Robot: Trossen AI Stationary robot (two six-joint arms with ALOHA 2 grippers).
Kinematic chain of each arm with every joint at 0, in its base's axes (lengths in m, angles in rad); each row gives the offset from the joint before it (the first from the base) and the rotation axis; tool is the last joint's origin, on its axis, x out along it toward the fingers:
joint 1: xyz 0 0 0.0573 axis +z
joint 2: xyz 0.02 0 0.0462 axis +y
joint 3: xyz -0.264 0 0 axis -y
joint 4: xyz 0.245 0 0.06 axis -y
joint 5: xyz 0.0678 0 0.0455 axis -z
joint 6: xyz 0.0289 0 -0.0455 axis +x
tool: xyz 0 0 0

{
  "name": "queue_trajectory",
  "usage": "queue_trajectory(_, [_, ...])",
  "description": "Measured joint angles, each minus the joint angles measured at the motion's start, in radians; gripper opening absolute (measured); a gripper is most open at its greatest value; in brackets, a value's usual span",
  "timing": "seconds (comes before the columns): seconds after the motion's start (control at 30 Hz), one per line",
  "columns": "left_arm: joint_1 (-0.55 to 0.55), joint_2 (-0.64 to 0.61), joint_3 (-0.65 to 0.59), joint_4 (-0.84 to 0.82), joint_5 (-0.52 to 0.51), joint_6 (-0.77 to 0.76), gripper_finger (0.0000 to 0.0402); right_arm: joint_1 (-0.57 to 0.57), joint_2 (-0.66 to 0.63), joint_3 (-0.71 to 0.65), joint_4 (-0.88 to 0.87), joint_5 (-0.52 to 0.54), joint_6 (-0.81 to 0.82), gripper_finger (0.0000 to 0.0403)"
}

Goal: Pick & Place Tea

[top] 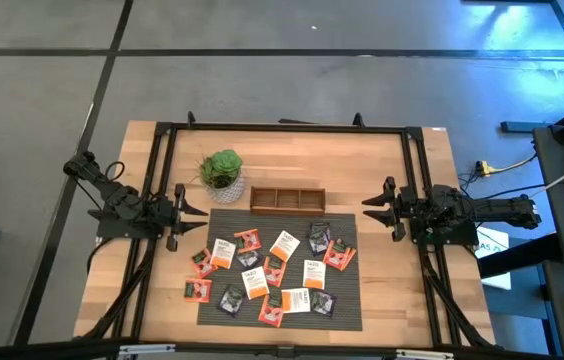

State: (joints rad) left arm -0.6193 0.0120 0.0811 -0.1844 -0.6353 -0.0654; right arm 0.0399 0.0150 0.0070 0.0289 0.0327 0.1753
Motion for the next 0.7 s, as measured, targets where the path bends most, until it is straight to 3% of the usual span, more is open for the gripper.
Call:
queue_trajectory(0.43, [0.0, 0.0, 0.0, 0.0, 0.0, 0.0, 0.0109, 0.0, 0.0, 0.0, 0.0, 0.0, -0.002, 0.0142])
queue_trajectory(0.7, [0.0, 0.0, 0.0, 0.0, 0.0, 0.0, 0.0109, 0.0, 0.0, 0.0, 0.001, 0.011, -0.318, 0.0142])
